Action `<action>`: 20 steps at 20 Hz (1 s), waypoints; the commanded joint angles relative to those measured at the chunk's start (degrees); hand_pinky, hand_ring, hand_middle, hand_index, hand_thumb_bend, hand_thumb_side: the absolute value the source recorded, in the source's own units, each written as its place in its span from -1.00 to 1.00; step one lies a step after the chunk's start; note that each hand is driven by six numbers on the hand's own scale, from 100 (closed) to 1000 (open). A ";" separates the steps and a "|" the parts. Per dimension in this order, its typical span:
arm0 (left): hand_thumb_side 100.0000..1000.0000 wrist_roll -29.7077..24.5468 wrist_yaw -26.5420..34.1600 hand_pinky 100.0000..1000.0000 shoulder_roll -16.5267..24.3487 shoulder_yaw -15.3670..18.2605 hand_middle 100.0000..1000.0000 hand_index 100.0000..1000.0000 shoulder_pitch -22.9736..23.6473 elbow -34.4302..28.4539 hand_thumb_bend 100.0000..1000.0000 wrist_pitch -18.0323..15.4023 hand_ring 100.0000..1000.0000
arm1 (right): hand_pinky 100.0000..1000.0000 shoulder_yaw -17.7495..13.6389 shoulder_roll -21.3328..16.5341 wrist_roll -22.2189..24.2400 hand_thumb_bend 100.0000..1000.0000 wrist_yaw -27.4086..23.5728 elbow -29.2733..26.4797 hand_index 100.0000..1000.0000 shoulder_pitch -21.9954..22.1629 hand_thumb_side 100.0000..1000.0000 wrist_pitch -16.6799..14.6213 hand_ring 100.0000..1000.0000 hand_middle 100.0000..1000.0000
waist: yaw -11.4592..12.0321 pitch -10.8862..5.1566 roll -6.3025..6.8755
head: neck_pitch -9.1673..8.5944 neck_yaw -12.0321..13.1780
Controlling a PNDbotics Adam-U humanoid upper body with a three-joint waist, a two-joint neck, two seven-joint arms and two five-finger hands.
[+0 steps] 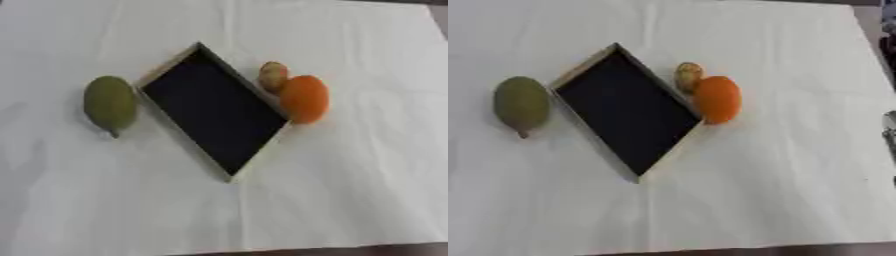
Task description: Pick up objects on the table and place them in the box.
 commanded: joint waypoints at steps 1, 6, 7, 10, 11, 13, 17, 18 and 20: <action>0.16 -0.29 0.11 0.29 0.49 0.41 0.42 0.60 -0.06 -0.84 -0.49 -0.02 0.31 | 0.78 0.39 -2.79 1.23 -1.00 0.97 -0.84 0.58 -1.05 0.06 -0.09 0.38 0.23 | -0.05 -1.23 0.11 | 0.00 0.10; 0.16 -0.42 0.09 0.29 0.83 0.29 0.42 0.60 0.17 -0.84 -0.50 0.07 0.31 | 0.77 3.01 -8.53 5.05 -1.00 4.37 -0.84 0.61 -2.80 -0.28 0.75 0.43 0.30 | -0.03 -1.47 -0.14 | 0.35 0.16; 0.16 -0.45 0.10 0.29 0.86 0.25 0.42 0.60 0.20 -0.84 -0.50 0.10 0.31 | 0.77 3.75 -9.93 5.93 -1.00 5.23 -0.84 0.62 -3.37 -0.32 1.10 0.44 0.32 | -0.02 -1.52 -0.18 | 0.37 0.15; 0.16 -0.59 0.15 0.29 0.86 0.11 0.42 0.60 0.22 -0.84 -0.50 0.16 0.31 | 0.76 5.37 -13.94 8.34 -1.00 7.35 -0.84 0.64 -4.92 -0.39 2.43 0.46 0.36 | 0.11 -1.60 -0.23 | 0.36 0.01; 0.16 -0.64 0.17 0.29 0.90 0.07 0.42 0.60 0.24 -0.84 -0.50 0.17 0.31 | 0.75 6.00 -15.20 9.13 -1.00 8.04 -0.84 0.64 -5.35 -0.43 3.02 0.47 0.38 | 0.16 -1.62 -0.28 | 0.35 0.01; 0.16 -0.71 0.21 0.29 1.00 0.00 0.42 0.60 0.29 -0.84 -0.50 0.20 0.31 | 0.74 7.47 -17.95 10.85 -1.00 9.67 -0.84 0.65 -6.08 -0.44 4.29 0.48 0.40 | 0.26 -1.67 -0.35 | 0.41 -0.03; 0.16 -1.06 0.41 0.29 1.09 -0.37 0.43 0.60 0.31 -0.84 -0.50 0.33 0.32 | 0.73 11.05 -22.82 14.47 -1.00 13.27 -0.84 0.65 -7.34 -0.40 5.67 0.50 0.41 | 0.38 -1.82 -0.54 | 0.57 -0.26; 0.16 -1.16 0.47 0.29 1.09 -0.45 0.43 0.60 0.27 -0.84 -0.50 0.34 0.32 | 0.73 11.90 -23.72 15.36 -1.00 14.14 -0.84 0.65 -7.56 -0.40 5.83 0.50 0.42 | 0.41 -1.85 -0.57 | 0.54 -0.28; 0.16 -1.33 0.58 0.29 1.18 -0.56 0.43 0.60 0.23 -0.84 -0.50 0.38 0.32 | 0.73 13.47 -25.40 17.13 -1.00 15.41 -0.84 0.66 -7.71 -0.33 6.08 0.50 0.42 | 0.51 -1.89 -0.61 | 0.54 -0.32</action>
